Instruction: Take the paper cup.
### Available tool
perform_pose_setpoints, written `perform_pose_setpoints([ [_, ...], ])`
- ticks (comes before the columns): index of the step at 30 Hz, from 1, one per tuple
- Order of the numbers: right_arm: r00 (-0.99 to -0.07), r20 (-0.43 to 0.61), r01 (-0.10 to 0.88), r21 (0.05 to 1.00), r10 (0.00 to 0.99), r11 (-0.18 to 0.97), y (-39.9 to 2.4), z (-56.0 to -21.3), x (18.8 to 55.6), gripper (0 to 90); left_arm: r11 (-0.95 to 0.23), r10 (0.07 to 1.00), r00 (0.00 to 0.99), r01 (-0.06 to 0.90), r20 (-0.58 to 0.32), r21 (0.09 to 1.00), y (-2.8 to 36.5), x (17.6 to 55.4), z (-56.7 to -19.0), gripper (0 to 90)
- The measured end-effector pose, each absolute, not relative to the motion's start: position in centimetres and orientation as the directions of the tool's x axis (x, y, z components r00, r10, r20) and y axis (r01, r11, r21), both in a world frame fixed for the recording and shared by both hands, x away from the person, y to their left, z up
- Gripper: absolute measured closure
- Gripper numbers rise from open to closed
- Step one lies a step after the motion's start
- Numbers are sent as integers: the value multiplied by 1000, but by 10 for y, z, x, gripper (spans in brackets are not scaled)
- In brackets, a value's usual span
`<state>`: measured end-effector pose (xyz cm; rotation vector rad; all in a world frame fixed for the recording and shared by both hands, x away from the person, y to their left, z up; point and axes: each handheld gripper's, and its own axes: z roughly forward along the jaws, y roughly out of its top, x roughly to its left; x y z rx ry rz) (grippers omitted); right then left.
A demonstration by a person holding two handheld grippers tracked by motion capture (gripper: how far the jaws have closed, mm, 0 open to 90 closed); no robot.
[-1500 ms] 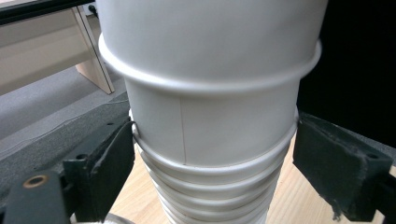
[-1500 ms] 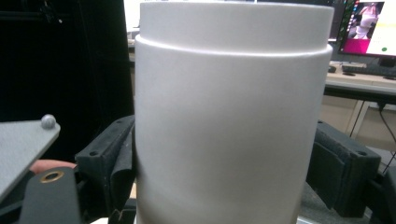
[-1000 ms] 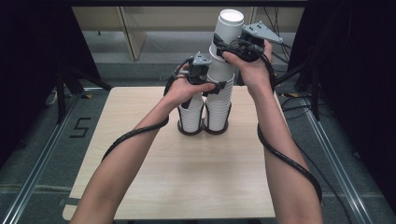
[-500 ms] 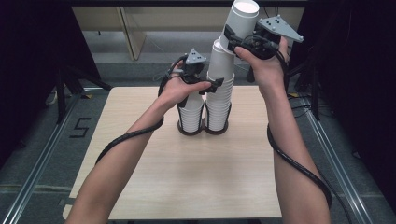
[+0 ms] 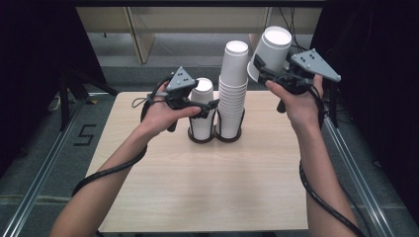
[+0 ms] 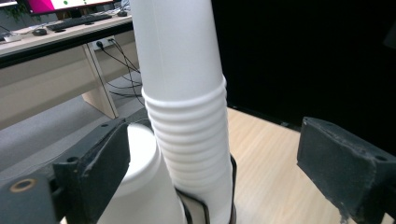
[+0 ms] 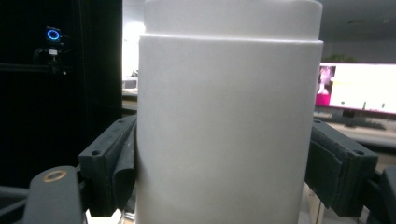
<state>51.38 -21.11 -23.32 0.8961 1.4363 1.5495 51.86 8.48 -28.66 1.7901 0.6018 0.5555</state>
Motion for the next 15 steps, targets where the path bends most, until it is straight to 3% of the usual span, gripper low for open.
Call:
perform_pose_setpoints([
  [3,-408,3,-66,997,913,-33,-216,-252,503,197,-244,643,763,116,71,963,99,500,-298,96],
  [15,-424,-35,41,998,905,58,-212,-342,473,197,-248,649,760,172,32,953,131,461,-358,97],
])
